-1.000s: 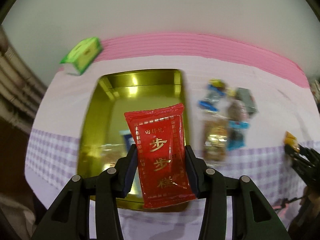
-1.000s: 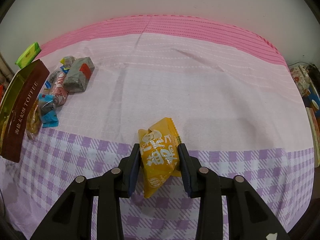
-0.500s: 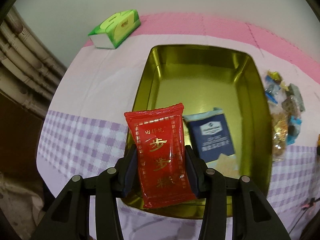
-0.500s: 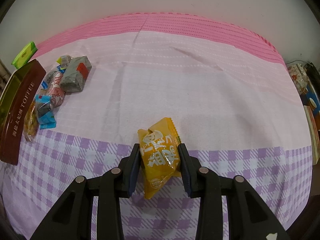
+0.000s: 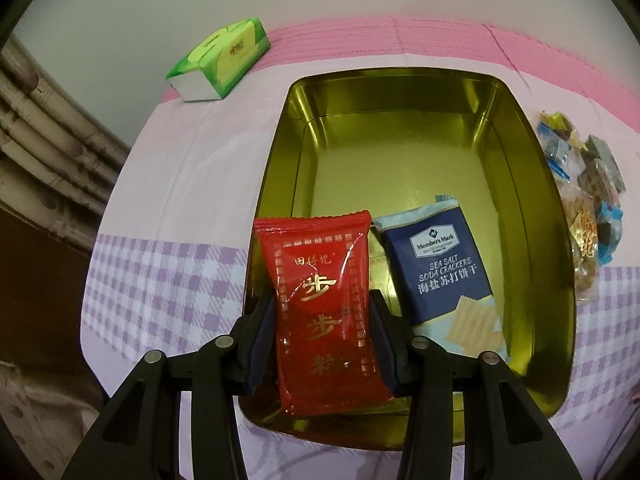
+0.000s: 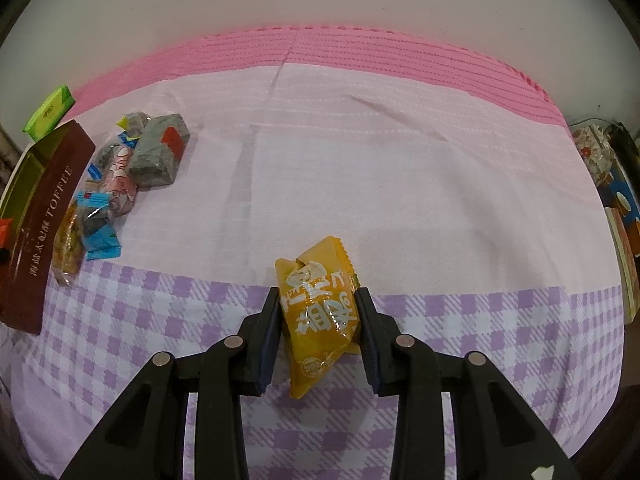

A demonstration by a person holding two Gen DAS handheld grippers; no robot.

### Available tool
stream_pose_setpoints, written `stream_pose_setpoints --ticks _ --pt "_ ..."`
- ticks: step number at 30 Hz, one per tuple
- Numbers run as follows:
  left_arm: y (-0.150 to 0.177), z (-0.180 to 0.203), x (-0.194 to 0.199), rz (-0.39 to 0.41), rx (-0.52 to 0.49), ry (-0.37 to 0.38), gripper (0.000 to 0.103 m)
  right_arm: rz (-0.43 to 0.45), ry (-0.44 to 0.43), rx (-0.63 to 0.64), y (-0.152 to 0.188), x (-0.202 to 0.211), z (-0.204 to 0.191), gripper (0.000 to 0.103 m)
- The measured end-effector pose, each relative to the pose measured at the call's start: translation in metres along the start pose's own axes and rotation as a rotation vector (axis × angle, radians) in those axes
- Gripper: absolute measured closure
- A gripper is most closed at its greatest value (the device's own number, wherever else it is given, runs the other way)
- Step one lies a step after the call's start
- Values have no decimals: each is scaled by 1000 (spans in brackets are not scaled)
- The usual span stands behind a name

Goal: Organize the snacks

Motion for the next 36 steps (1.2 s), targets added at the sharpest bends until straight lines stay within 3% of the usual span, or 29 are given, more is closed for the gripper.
stream_pose_setpoints --ticks 12,18,26,31,36 --pt "6 -3 -2 0 48 38 53 9 -51 12 0 16 -19 71" --pt "5 -6 9 56 67 63 51 15 -85 52 -1 24 -47 71" --pt "8 -23 37 178 170 117 47 25 -186 143 -6 39 -116 71" --pt "18 -38 44 201 208 57 44 29 -255 234 -4 45 -177 71" --pt "35 -58 36 171 270 25 43 41 -305 320 -2 50 -235 71"
Point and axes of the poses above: each gripper's, at about its wrist camera, not at the fingertips, and x roughly against the way its jaws point, z to its right, y to its underside, the point moved 6 cm from there along -x, roughly the way its jaws point, and after that the axes turned 13 degrees about -x, right-handed, at the moved point
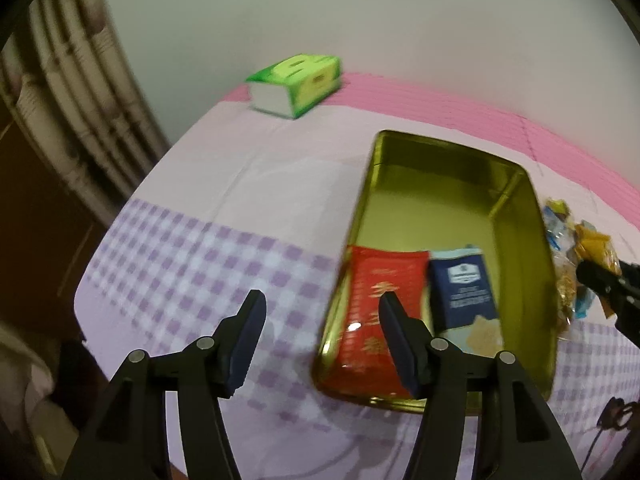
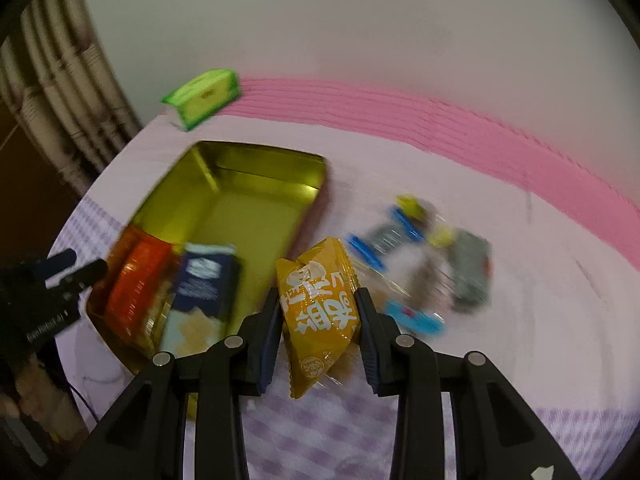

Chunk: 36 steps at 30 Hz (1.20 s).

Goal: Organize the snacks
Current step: 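Lower the yellow bag into the gold tin and open the right gripper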

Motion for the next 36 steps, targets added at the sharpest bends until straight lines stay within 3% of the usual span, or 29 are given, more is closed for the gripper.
stream_pose_setpoints --ticks 10,36 --pt "3 -26 -5 -7 56 -52 43 -2 15 112 -25 -38 -53 71" --pt "8 -32 -14 -51 72 -62 43 -22 50 172 -29 -66 -67 70"
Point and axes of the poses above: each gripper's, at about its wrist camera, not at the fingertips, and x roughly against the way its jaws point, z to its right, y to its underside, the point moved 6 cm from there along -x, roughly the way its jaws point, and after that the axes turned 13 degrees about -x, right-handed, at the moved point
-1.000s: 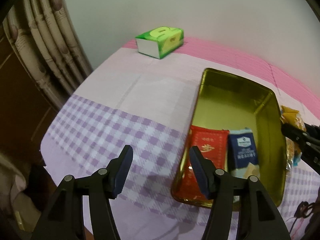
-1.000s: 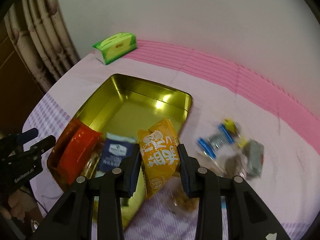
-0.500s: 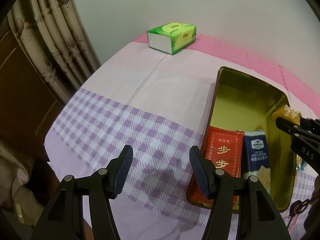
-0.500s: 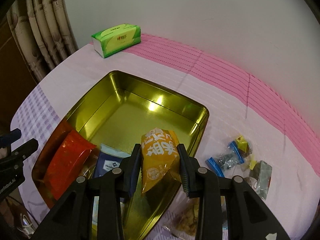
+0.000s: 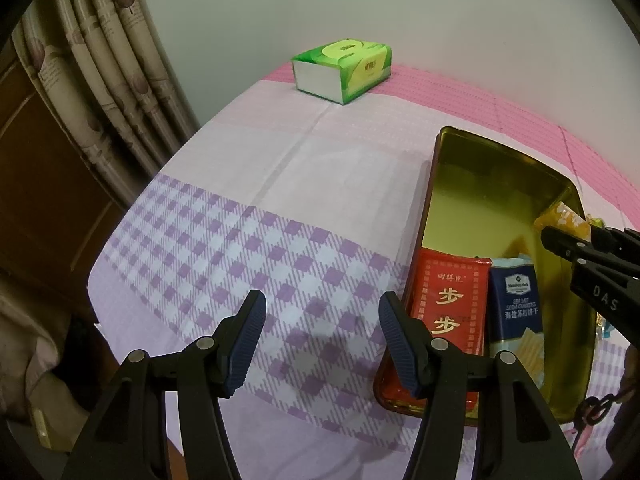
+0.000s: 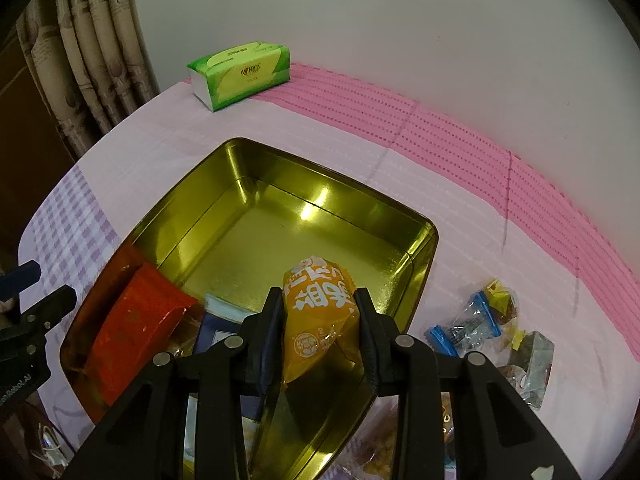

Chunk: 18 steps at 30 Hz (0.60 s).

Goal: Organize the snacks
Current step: 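Lower the yellow bag into the gold tin and open the right gripper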

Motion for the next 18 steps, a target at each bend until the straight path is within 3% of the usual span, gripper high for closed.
stream_pose_setpoints --ticks 18 --pt "0 4 -2 0 -18 2 43 18 -37 -36 1 13 3 62"
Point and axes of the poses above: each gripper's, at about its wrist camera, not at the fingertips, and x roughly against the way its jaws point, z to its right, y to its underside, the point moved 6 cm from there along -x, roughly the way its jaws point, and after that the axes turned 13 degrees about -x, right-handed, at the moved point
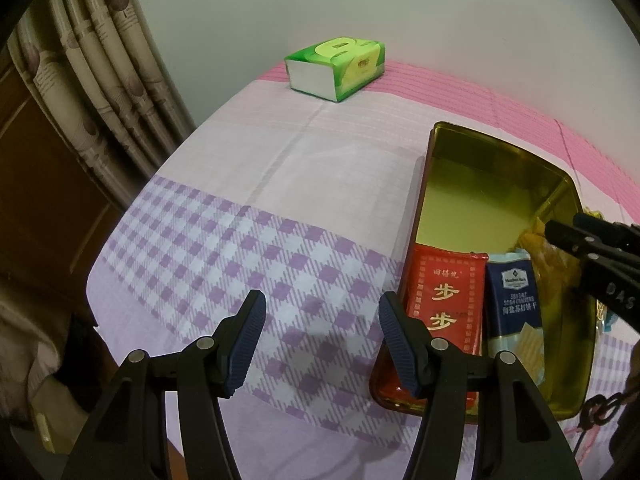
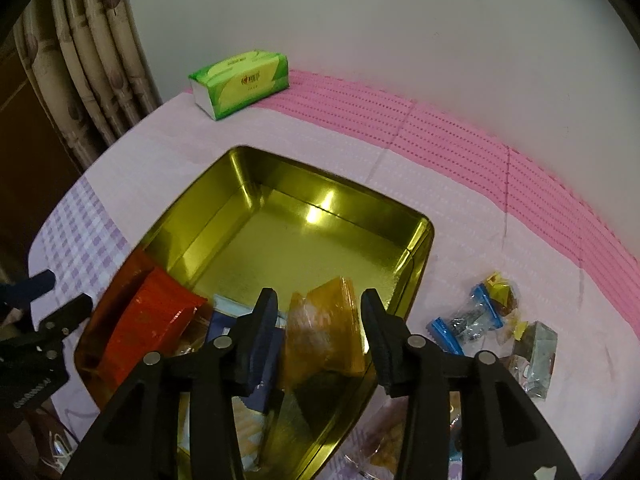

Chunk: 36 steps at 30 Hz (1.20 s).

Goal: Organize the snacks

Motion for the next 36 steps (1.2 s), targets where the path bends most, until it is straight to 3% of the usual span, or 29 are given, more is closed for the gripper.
stream_pose_setpoints --ticks 8,18,22,36 --pt "0 1 2 6 -2 -3 43 42 14 -47 3 32 32 62" --pt "-2 1 5 12 -13 -11 43 25 162 -178 24 47 141 62" --pt "-3 3 7 18 -18 -8 43 12 185 -218 34 48 166 62" --pt "-5 8 12 54 -40 -10 43 -76 93 -195 76 30 132 62"
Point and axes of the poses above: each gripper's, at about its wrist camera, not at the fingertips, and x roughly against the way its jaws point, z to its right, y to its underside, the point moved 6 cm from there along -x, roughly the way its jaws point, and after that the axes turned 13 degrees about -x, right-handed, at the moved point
